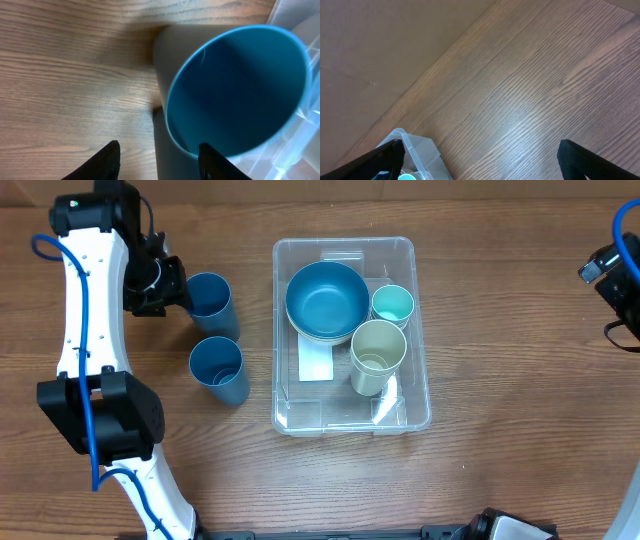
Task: Pack container
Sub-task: 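Grasp the upper blue cup with the left gripper and lift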
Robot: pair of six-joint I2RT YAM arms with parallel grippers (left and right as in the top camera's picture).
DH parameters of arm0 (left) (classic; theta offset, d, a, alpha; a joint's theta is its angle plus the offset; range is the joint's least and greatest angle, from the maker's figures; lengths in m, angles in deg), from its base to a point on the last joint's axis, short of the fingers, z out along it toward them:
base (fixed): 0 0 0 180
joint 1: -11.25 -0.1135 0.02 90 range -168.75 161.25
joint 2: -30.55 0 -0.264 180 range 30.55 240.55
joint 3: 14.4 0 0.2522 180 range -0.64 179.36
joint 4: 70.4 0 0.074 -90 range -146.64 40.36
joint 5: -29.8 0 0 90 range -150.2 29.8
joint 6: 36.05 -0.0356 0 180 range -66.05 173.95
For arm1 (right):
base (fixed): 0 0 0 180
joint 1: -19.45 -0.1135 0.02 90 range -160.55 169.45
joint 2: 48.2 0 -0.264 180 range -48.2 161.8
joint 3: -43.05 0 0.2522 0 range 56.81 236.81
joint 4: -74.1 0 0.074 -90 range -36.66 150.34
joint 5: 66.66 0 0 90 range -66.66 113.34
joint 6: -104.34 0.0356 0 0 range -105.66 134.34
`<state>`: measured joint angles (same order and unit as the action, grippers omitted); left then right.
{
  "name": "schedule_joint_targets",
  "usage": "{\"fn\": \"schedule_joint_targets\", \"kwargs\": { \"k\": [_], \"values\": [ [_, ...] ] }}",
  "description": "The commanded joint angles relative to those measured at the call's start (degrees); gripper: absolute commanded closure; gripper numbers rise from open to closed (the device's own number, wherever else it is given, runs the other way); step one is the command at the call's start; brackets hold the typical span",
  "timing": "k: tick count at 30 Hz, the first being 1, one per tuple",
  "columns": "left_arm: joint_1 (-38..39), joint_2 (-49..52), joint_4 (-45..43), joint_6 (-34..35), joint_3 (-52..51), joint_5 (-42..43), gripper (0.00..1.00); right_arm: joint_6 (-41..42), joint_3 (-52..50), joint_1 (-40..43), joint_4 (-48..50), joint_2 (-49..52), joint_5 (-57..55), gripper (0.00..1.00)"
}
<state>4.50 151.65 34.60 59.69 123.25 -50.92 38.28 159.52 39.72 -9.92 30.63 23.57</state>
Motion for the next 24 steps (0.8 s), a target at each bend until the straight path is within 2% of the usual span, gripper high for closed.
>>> {"fn": "schedule_joint_targets", "kwargs": {
  "k": [1,5,6,8,9,13,16,20,24],
  "values": [
    [0.4,0.2,-3.4,-1.5,-5.2,1.3,0.49,0.1,0.3,0.2,0.2,0.1,0.3,0.00],
    [0.4,0.2,-10.6,-1.3,-12.2,1.4,0.51,0.1,0.3,0.2,0.2,0.2,0.3,0.00],
    [0.5,0.3,-12.2,-1.1,-13.4,1.4,0.58,0.1,0.3,0.2,0.2,0.2,0.3,0.00],
    [0.4,0.3,-14.2,-0.6,-14.8,1.3,0.89,0.1,0.3,0.2,0.2,0.2,0.3,0.00],
    [0.4,0.3,-14.5,-0.6,-14.6,1.3,0.94,0.1,0.3,0.2,0.2,0.2,0.3,0.00],
    [0.2,-1.0,-9.0,1.1,-4.2,-1.1,0.96,0.1,0.3,0.2,0.2,0.2,0.3,0.00],
    [0.4,-3.6,-1.3,1.5,12.5,-4.0,0.96,0.1,0.3,0.2,0.2,0.2,0.3,0.00],
    [2.0,-8.6,5.6,0.9,32.3,-2.2,0.96,0.1,0.3,0.2,0.2,0.2,0.3,0.00],
    [10.0,-15.4,5.6,0.7,33.7,1.6,0.96,0.1,0.3,0.2,0.2,0.2,0.3,0.00]
  ]
}}
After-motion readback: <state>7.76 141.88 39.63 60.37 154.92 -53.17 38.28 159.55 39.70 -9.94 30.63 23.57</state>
